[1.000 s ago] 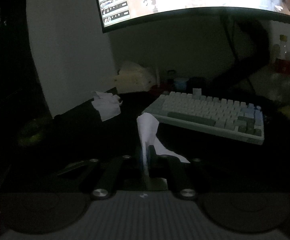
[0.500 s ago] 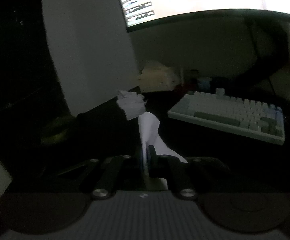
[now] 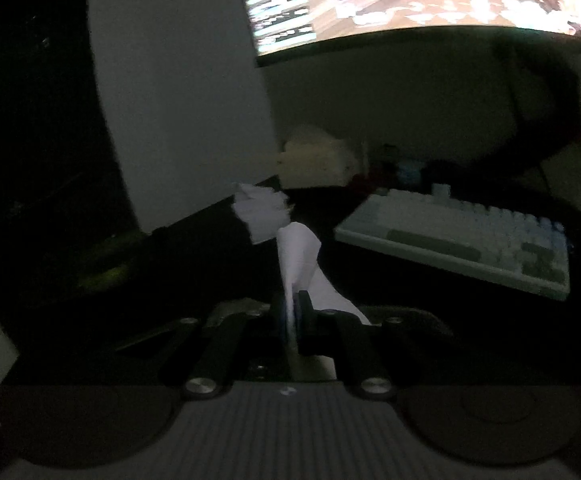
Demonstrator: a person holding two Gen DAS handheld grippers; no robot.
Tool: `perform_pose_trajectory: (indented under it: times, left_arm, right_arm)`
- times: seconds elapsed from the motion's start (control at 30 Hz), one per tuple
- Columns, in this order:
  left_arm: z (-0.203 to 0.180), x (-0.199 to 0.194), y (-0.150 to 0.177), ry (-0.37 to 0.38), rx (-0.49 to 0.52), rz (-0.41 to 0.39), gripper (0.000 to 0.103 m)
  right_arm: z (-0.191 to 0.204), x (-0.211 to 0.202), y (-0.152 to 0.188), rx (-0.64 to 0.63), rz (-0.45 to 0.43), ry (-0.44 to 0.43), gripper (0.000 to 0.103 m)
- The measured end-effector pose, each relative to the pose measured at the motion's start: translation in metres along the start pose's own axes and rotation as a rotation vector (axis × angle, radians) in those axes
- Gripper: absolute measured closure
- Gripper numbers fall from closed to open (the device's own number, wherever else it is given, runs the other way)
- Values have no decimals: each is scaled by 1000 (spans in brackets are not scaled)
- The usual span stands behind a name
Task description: Clean container
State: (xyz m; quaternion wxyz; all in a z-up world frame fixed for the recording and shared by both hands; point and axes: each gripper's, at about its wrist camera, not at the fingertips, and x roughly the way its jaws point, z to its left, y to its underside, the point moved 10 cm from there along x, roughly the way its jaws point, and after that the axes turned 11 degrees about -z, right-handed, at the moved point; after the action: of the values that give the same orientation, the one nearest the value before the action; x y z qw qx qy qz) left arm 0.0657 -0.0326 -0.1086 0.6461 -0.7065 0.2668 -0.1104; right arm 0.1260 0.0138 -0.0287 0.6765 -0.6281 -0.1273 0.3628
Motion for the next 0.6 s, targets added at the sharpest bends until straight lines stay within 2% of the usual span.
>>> perform_pose_trajectory:
  times: [0.07, 0.23, 0.3, 0.37, 0.43, 0.5, 0.6]
  left_arm:
    - [1, -1, -2, 0, -2, 0, 36]
    - [1, 0, -4, -4, -6, 2, 36]
    - [2, 2, -5, -7, -9, 3, 36]
    - [3, 5, -5, -9, -7, 6, 36]
    - [10, 7, -6, 1, -8, 8, 36]
    - [13, 9, -7, 5, -9, 10, 36]
    - [13, 10, -7, 7, -9, 9, 36]
  right_arm:
    - [-16, 1, -1, 42, 5, 26, 96]
    - [-53, 3, -3, 69, 8, 164, 96]
    - [-42, 5, -3, 48, 8, 136, 96]
    - [-22, 8, -3, 45, 8, 48, 96]
    - [-7, 9, -2, 8, 7, 8, 96]
    - [-8, 10, -1, 6, 7, 4, 96]
    - [-25, 9, -1, 41, 9, 52, 96]
